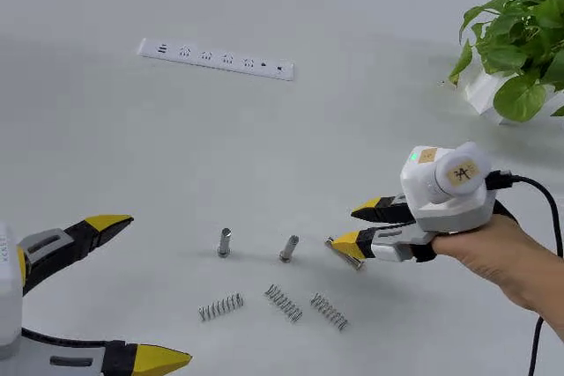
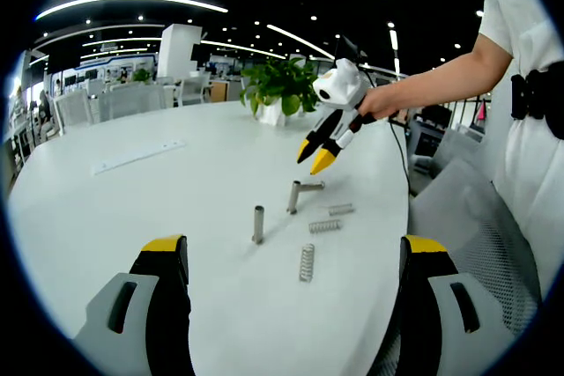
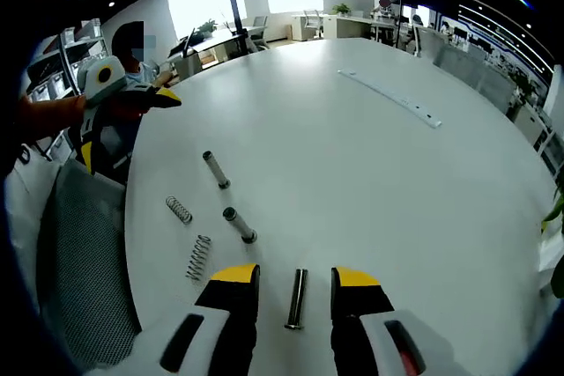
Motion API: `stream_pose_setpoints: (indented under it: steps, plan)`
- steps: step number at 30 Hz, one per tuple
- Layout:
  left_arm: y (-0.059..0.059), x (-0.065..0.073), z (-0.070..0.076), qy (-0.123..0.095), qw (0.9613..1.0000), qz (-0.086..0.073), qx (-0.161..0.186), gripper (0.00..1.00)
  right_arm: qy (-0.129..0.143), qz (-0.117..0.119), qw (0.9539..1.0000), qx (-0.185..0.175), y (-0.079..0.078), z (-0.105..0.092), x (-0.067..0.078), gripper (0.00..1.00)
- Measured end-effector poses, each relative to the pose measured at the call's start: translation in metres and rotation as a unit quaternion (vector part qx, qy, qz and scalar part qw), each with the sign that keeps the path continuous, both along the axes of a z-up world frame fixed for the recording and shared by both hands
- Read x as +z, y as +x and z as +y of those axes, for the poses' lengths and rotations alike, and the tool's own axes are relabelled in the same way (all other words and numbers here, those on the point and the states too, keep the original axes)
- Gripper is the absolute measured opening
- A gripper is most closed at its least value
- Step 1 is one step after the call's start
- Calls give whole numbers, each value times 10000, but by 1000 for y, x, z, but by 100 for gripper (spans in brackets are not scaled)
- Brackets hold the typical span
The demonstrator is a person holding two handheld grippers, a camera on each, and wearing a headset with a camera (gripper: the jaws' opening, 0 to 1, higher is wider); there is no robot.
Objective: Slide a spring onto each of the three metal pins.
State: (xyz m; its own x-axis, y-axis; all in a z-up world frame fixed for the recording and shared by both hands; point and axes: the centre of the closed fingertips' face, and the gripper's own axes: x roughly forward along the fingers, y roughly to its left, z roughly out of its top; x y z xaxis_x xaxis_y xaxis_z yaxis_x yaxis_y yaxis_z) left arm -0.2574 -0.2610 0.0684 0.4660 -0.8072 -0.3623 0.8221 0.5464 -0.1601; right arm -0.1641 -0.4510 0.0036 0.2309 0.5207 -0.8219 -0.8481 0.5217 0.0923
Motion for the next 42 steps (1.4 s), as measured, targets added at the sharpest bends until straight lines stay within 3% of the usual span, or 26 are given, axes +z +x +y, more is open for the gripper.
stream_pose_setpoints:
  steps: [16,27,42]
  plan:
    - [3,-2,-3,-72,10000,50,14,99,-693,396,9957,466,2,0,-34,14]
    - [4,-5,-3,-119,9998,98,80,99,-802,610,9936,519,2,2,-44,8]
    - [5,-6,-2,-161,9998,109,107,99,-855,611,9932,499,1,3,-47,6]
